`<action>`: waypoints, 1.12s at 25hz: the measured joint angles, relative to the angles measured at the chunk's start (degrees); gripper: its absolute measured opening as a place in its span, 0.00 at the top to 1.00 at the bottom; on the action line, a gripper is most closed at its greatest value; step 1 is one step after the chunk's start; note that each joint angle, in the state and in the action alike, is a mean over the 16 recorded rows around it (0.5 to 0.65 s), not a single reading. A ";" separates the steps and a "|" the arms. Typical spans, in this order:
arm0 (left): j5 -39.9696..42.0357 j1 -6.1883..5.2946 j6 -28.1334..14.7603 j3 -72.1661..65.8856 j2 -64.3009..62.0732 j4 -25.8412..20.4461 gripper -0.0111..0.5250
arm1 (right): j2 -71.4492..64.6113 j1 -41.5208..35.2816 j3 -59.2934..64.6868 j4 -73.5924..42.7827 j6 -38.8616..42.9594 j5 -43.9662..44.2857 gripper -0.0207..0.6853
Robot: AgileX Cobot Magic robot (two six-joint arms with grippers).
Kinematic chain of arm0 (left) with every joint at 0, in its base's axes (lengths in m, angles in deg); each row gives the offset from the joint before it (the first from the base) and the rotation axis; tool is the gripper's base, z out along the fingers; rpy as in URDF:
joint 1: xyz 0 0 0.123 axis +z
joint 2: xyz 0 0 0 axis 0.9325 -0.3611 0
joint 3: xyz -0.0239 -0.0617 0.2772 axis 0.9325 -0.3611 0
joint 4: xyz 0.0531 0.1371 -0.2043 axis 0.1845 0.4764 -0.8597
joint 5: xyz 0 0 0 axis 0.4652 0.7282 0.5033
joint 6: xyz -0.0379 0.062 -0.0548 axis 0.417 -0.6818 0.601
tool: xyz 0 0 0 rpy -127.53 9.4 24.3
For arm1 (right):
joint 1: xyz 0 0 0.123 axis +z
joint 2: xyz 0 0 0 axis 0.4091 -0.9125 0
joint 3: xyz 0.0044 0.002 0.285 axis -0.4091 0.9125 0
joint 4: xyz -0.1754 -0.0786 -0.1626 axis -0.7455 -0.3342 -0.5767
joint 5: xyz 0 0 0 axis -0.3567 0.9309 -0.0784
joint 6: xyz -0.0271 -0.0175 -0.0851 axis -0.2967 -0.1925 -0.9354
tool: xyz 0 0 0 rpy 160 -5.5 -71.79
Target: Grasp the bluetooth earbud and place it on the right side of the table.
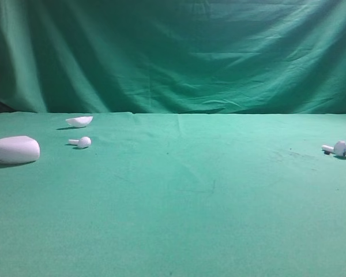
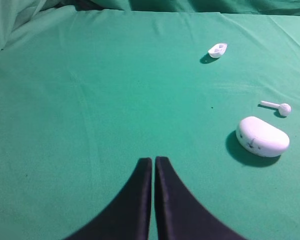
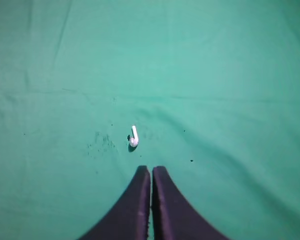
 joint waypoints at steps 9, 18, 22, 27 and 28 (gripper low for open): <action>0.00 0.00 0.00 0.00 0.00 0.00 0.98 | 20.88 0.00 10.05 4.76 -4.62 -1.22 0.97; 0.00 0.00 0.00 0.00 0.00 0.00 0.98 | 30.11 0.00 14.17 7.51 -7.75 -0.08 0.97; 0.00 0.00 0.00 0.00 0.00 0.00 0.98 | 31.44 -0.22 15.76 6.59 -7.89 -3.19 0.97; 0.00 0.00 0.00 0.00 0.00 0.00 0.98 | 33.57 -2.09 20.92 4.80 -7.94 -11.82 0.97; 0.00 0.00 0.00 0.00 0.00 0.00 0.98 | 34.11 -2.68 22.43 4.44 -7.94 -14.07 0.97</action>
